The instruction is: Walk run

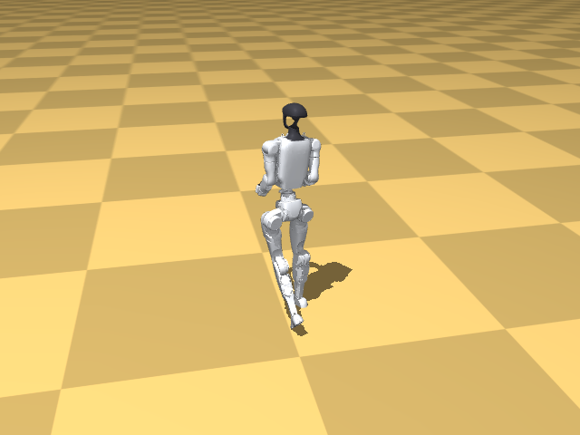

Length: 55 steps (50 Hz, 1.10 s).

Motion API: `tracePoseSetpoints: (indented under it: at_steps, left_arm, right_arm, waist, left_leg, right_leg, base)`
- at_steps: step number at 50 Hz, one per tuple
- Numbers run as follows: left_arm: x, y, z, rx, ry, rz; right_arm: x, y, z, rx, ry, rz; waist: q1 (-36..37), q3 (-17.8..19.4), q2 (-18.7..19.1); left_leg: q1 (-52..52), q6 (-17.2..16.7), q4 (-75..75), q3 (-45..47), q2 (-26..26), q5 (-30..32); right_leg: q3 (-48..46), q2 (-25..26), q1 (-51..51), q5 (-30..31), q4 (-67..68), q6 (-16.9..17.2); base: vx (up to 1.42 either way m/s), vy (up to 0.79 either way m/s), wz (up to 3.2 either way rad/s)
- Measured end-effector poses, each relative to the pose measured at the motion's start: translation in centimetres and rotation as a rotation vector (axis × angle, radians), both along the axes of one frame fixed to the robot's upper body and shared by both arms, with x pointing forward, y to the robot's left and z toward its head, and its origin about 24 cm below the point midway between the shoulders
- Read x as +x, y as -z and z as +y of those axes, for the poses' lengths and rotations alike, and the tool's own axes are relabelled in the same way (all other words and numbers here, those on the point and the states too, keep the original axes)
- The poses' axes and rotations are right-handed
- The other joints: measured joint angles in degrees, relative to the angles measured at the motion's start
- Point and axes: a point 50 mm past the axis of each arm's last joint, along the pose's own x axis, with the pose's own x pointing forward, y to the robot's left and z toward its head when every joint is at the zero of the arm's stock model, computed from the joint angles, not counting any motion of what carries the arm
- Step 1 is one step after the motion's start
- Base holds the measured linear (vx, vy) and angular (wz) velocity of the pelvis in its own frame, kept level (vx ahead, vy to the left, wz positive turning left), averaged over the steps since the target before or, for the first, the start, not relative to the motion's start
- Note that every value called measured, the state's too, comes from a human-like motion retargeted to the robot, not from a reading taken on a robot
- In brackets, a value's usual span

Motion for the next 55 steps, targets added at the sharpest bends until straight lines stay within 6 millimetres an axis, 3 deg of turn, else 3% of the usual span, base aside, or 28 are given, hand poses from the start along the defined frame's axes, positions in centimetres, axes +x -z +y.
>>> tracePoseSetpoints:
  at_steps: [2,3,7,12,15,23,27,29,32,35,38,40,42,47,49,52,55]
  left_arm:
    - [0.4,-0.5,0.0,-0.039,-0.053,-0.013]
    - [0.5,-0.8,0.2,-0.048,-0.072,-0.027]
    - [0.6,-0.6,1.4,-0.034,-0.091,-0.029]
    - [0.1,-0.1,1.3,-0.045,-0.008,0.021]
    - [-0.2,0.1,1.9,-0.053,-0.022,0.035]
    - [-2.2,2.4,5.7,-0.009,-0.37,0.163]
    - [-4.4,3.9,8.5,0.04,-0.533,0.246]
    - [-6.0,4.8,9.9,0.094,-0.593,0.299]
    - [-8.5,6.4,11.2,0.17,-0.691,0.402]
    - [-10.1,7.8,10.9,0.213,-0.749,0.524]
    - [-9.4,8.2,10.1,0.22,-0.654,0.545]
    - [-8.4,8.3,9.5,0.241,-0.539,0.541]
    - [-7.4,8.2,8.8,0.279,-0.417,0.517]
    - [-5.0,7.3,7.2,0.336,-0.227,0.392]
    - [-4.1,7.0,6.9,0.341,-0.2,0.354]
    - [-2.8,6.5,7.0,0.34,-0.191,0.317]
    - [-1.6,6.1,7.5,0.33,-0.225,0.298]
  right_arm:
    - [0.3,0.1,0.5,0.054,-0.02,0.009]
    - [0.5,0.1,0.8,0.081,-0.032,0.013]
    - [1.5,0.2,1.3,0.076,-0.109,0.019]
    - [2.1,-0.2,0.4,-0.032,-0.162,-0.009]
    - [2.2,-0.5,-0.6,-0.065,-0.102,-0.03]
    - [1.9,1.0,-2.9,-0.08,0.168,0.048]
    - [1.0,2.9,-2.8,-0.074,0.186,0.145]
    - [0.2,4.1,-2.9,-0.102,0.172,0.201]
    - [-1.9,6.4,-3.0,-0.208,0.128,0.312]
    - [-4.2,8.7,-3.4,-0.358,0.136,0.44]
    - [-7.5,10.6,-5.6,-0.506,0.234,0.589]
    - [-10.8,12.0,-6.4,-0.581,0.291,0.735]
    - [-14.9,13.3,-6.6,-0.616,0.342,0.922]
    - [-25.3,13.9,-4.4,-0.526,0.367,1.362]
    - [-28.7,13.4,-2.7,-0.461,0.332,1.523]
    - [-32.2,12.5,0.0,-0.372,0.262,1.722]
    - [-33.6,12.0,2.2,-0.314,0.186,1.823]
  waist:
    - [-1.2,-0.5,-0.4]
    - [-1.5,-0.6,-0.8]
    - [-0.1,-0.8,-2.5]
    - [6.1,-0.2,-3.5]
    - [8.8,0.0,-4.0]
    - [9.7,-1.4,-4.3]
    - [12.2,-1.2,-8.5]
    - [13.8,-1.8,-11.4]
    - [12.5,-3.6,-10.1]
    - [7.6,-4.6,-4.1]
    - [5.5,-4.3,-1.0]
    - [5.3,-4.1,-0.1]
    - [6.1,-3.6,0.3]
    - [3.6,-2.2,1.2]
    - [2.5,-1.0,0.8]
    - [0.6,1.9,-0.6]
    - [-1.0,4.6,-1.9]
  left_leg:
    - [-4.3,-5.5,5.4,12.5,4.7,3.8]
    - [-6.1,-5.5,8.2,17.0,5.9,5.6]
    - [-12.3,1.1,15.0,31.9,14.0,-0.3]
    - [-21.0,5.1,8.6,31.0,12.8,-7.5]
    - [-24.3,11.8,0.3,36.6,16.3,-10.0]
    - [-25.9,18.4,-17.0,54.6,16.9,-17.1]
    - [-22.8,24.5,-18.6,53.0,14.9,-14.5]
    - [-20.2,24.5,-18.3,52.1,13.8,-19.2]
    - [-19.0,24.5,-17.2,48.2,14.6,-20.9]
    - [-14.9,24.5,-18.2,43.0,16.0,-23.0]
    - [-12.0,24.5,-20.0,36.1,14.7,-22.5]
    - [-10.3,24.5,-21.0,31.1,13.3,-22.4]
    - [-7.7,24.5,-22.5,29.4,12.8,-22.1]
    - [-3.6,24.5,-23.0,19.8,10.2,-21.8]
    - [-1.6,24.5,-22.9,16.7,8.9,-22.0]
    - [2.7,24.5,-23.1,12.6,6.5,-22.1]
    - [7.2,24.0,-23.7,10.4,5.3,-22.4]
  right_leg:
    - [-4.1,-1.7,0.4,-1.2,0.2,-1.5]
    - [-5.6,-2.6,0.9,-2.0,0.3,-1.9]
    - [-12.4,-3.8,3.0,-4.8,0.7,-4.5]
    - [-17.2,-3.1,6.2,-8.5,1.1,-6.5]
    - [-21.8,-2.5,8.4,-10.9,1.2,-6.8]
    - [-37.0,0.4,14.8,-14.5,1.2,-4.7]
    - [-36.5,-1.1,19.1,-12.1,3.4,-2.0]
    - [-34.6,-2.3,20.5,-7.4,6.2,-0.3]
    - [-33.1,-4.1,19.7,7.2,14.3,1.3]
    - [-31.5,-0.6,16.0,18.4,26.2,-5.3]
    - [-18.3,8.2,8.2,12.9,35.0,0.8]
    - [-10.0,12.4,4.1,8.8,37.9,5.6]
    - [-6.9,11.8,2.0,5.3,37.1,7.1]
    - [-12.5,1.8,-4.0,-0.9,28.6,-1.1]
    - [-9.8,0.8,-5.9,-1.1,23.4,-3.2]
    - [1.4,1.9,-7.9,0.7,15.6,-1.2]
    - [9.0,1.7,-10.1,4.4,7.9,2.4]
  base:
    - [0.37,0.08,2.31]
    - [0.37,0.0,2.24]
    - [0.29,-0.02,1.96]
    - [0.25,0.07,1.49]
    - [0.38,0.06,1.65]
    - [0.53,0.08,1.52]
    - [0.85,-0.08,-0.04]
    - [1.18,-0.12,-0.44]
    - [0.82,0.32,0.4]
    - [0.72,0.31,1.7]
    - [0.64,0.31,2.4]
    - [0.72,0.28,2.25]
    - [0.5,0.2,2.01]
    - [0.61,0.12,2.48]
    - [0.59,-0.04,2.25]
    - [0.53,-0.13,2.02]
    - [0.57,-0.19,1.5]
